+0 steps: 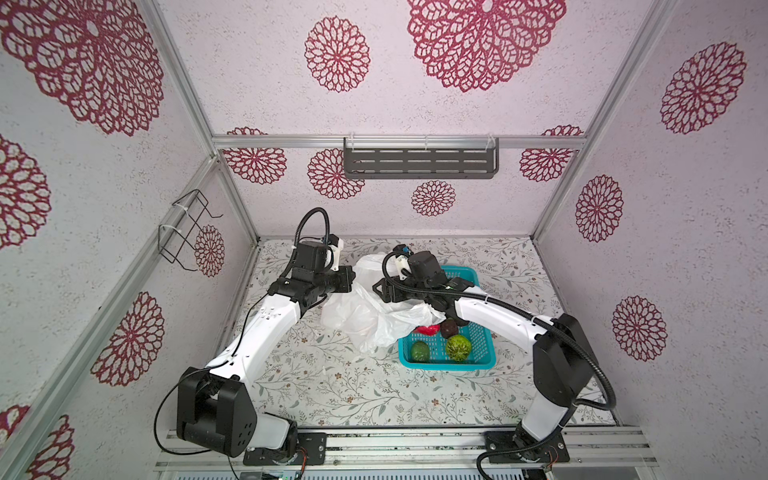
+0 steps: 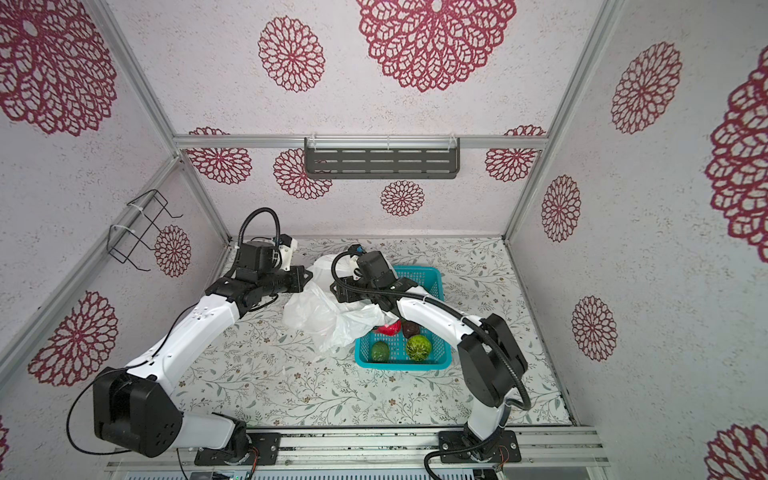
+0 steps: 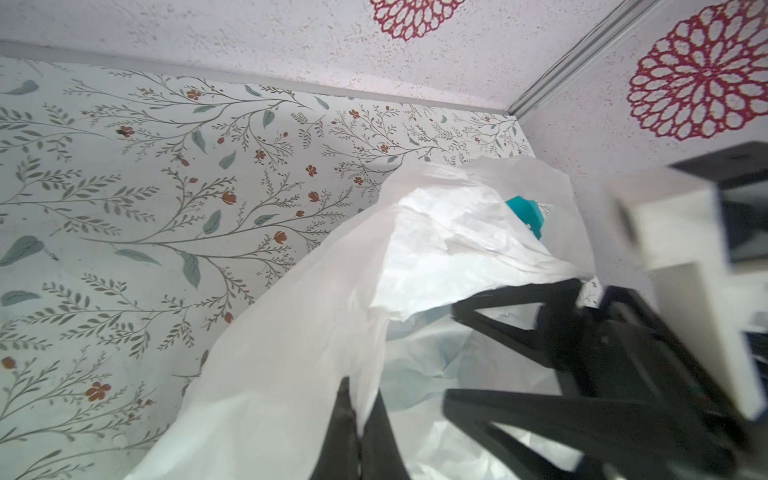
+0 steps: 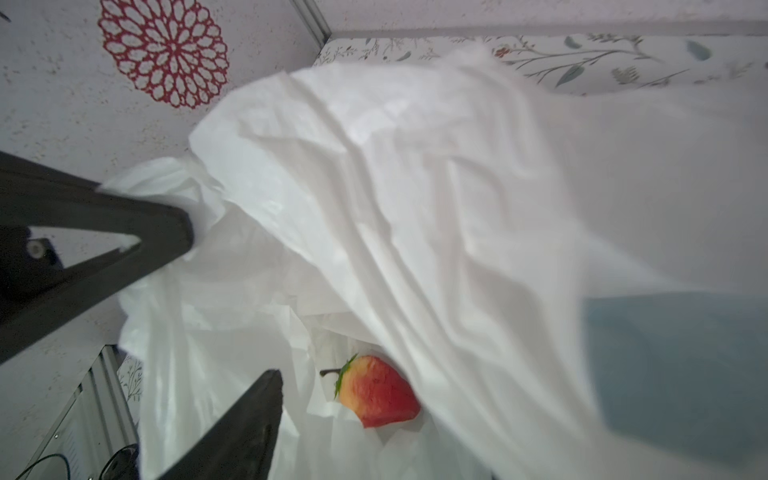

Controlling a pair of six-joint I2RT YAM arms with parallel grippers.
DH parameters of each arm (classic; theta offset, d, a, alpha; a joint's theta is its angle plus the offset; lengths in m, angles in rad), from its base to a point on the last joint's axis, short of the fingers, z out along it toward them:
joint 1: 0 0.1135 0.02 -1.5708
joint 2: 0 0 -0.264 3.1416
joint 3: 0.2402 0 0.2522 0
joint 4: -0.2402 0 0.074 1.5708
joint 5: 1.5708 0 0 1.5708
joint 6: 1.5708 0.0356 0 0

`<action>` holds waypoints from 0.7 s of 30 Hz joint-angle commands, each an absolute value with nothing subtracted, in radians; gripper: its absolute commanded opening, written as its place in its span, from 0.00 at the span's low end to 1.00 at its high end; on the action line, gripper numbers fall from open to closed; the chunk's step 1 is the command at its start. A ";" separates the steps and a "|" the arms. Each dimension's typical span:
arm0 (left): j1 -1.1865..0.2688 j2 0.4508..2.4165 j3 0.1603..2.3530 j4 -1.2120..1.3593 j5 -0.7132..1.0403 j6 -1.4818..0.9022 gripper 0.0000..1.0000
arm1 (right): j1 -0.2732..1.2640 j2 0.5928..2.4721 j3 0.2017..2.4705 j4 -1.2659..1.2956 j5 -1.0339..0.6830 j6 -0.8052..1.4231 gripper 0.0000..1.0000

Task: Place the fruits into the plastic bag

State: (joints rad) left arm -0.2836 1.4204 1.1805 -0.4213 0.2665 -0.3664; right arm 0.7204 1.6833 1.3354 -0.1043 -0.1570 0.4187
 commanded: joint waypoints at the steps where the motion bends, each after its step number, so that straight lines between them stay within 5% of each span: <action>1: -0.288 1.410 1.168 -0.391 0.217 -0.353 0.00 | 0.672 1.494 1.285 -0.059 -0.041 0.419 0.77; 14: -0.288 1.406 1.149 -0.354 0.201 -0.347 0.00 | 0.380 1.131 0.909 -0.164 0.238 0.693 0.83; 21: -0.286 1.407 1.152 -0.353 0.204 -0.342 0.00 | 0.390 1.200 0.846 -0.209 -0.015 0.611 0.78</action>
State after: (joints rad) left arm -0.2836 1.4204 1.1473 -0.3782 0.2111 -0.3656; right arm 0.3779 1.1786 0.8406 -0.1932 0.0975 0.6338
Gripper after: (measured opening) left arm 0.043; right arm 0.779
